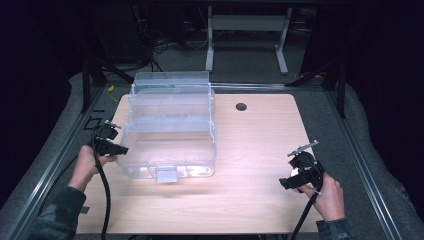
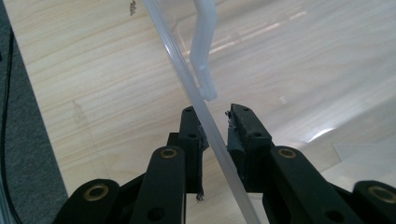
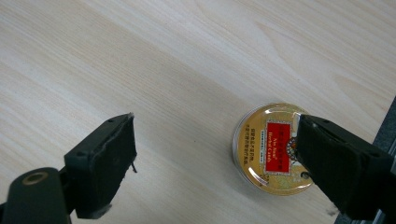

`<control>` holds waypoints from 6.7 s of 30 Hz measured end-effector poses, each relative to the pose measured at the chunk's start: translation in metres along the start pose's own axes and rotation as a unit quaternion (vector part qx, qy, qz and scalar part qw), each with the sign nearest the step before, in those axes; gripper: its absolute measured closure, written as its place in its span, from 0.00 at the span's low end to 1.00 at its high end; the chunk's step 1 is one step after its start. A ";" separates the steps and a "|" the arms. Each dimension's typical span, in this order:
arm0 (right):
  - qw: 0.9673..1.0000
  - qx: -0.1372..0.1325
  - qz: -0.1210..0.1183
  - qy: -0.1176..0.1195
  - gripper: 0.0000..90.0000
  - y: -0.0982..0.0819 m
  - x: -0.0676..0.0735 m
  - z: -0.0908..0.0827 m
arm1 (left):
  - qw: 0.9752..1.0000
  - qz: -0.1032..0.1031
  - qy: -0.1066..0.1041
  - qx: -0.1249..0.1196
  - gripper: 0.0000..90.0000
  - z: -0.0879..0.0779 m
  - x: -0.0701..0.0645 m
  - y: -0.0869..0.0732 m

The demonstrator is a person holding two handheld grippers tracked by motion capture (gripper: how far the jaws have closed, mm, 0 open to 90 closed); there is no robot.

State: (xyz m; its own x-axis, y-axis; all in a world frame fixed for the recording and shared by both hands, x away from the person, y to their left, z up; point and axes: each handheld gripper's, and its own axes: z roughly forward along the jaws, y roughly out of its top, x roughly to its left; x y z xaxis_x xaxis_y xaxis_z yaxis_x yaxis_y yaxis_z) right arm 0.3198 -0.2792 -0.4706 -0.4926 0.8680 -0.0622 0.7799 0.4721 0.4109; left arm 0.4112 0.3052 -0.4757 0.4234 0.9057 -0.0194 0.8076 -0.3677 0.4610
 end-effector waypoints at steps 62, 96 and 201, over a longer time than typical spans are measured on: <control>0.998 0.031 0.056 -0.012 0.12 -0.025 -0.043 0.019 | 0.997 0.072 -0.031 0.014 0.80 0.023 -0.135 0.042; 0.992 0.111 0.059 -0.002 0.22 -0.014 -0.052 0.061 | 0.990 0.100 -0.095 0.005 0.38 0.009 -0.140 0.046; 0.988 0.095 -0.118 0.040 0.22 0.110 0.058 0.018 | 0.992 0.075 -0.101 0.011 0.00 0.001 -0.062 0.015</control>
State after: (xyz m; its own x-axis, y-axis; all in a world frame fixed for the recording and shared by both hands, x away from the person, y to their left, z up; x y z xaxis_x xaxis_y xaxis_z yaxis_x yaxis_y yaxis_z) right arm 0.3844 -0.1744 -0.4453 -0.6922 0.7191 -0.0614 0.6945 0.6868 0.2145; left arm 0.3977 0.2433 -0.4687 0.6118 0.7802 -0.1303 0.7365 -0.5018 0.4535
